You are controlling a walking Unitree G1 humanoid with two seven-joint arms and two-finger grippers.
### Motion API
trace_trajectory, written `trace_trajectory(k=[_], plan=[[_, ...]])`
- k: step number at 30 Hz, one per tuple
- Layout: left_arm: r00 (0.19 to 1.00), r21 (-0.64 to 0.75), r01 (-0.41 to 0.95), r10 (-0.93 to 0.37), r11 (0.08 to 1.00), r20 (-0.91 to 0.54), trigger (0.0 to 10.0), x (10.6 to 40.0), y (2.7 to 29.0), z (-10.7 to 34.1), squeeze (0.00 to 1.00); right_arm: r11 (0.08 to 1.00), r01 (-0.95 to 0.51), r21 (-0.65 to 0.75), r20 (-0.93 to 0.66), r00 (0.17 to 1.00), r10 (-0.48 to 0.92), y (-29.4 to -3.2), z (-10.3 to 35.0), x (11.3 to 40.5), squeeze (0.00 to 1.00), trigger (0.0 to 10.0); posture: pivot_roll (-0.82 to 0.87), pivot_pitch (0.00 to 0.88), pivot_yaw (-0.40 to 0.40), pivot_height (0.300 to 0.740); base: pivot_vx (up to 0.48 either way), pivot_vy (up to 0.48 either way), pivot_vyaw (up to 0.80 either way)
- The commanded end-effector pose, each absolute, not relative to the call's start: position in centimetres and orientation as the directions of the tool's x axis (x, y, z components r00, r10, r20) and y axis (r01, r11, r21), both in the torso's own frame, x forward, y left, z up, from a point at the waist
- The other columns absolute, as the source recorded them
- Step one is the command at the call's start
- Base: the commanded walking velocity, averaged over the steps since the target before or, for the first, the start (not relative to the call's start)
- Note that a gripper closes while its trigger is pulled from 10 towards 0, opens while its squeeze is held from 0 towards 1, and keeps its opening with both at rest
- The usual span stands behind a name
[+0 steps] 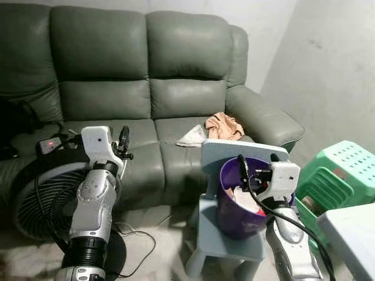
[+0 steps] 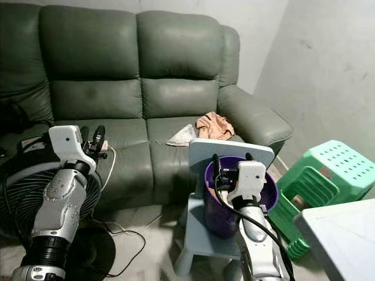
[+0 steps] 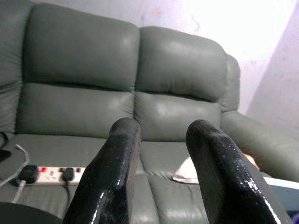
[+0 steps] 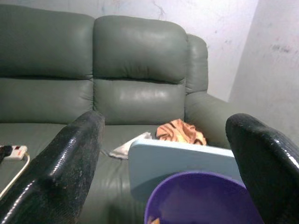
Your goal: Picking trash to rubbish bin
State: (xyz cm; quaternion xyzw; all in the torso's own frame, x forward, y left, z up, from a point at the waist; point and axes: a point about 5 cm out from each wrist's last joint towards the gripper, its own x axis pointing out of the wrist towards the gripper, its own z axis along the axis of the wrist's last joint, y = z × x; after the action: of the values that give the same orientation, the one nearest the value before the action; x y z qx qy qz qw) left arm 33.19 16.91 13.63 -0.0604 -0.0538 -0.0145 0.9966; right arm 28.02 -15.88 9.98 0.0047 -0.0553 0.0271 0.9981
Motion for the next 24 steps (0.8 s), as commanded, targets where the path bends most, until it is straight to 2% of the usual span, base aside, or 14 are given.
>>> trace_trajectory(k=[1,6,17,24], plan=[[0.992,-0.111,0.058,-0.045,0.992,0.116,10.0,33.4,16.1,13.9,0.00,0.999,-0.039,-0.006,0.128,0.991,0.039,-16.6,10.5,28.1,0.00,10.0,-0.01,0.000,-0.070,0.740,0.000,0.000,0.00],[0.991,-0.108,0.064,-0.051,0.992,0.120,10.0,33.4,15.9,13.8,0.00,0.999,-0.031,-0.012,0.094,0.995,0.032,-16.7,10.2,28.2,0.00,10.0,-0.02,0.000,-0.068,0.740,0.000,0.000,0.00],[0.990,-0.063,0.069,-0.061,0.996,0.131,10.0,33.7,15.4,13.9,0.00,0.999,-0.034,-0.026,0.083,0.996,0.036,-16.6,10.0,28.4,0.00,10.0,-0.02,0.000,-0.061,0.740,0.000,0.000,-0.66],[0.992,-0.031,0.068,-0.064,0.997,0.107,10.0,33.2,15.3,12.3,0.00,0.996,-0.073,-0.042,0.047,0.996,0.075,-16.4,9.0,28.3,0.00,10.0,-0.02,0.000,-0.059,0.740,0.000,0.000,-0.66]])
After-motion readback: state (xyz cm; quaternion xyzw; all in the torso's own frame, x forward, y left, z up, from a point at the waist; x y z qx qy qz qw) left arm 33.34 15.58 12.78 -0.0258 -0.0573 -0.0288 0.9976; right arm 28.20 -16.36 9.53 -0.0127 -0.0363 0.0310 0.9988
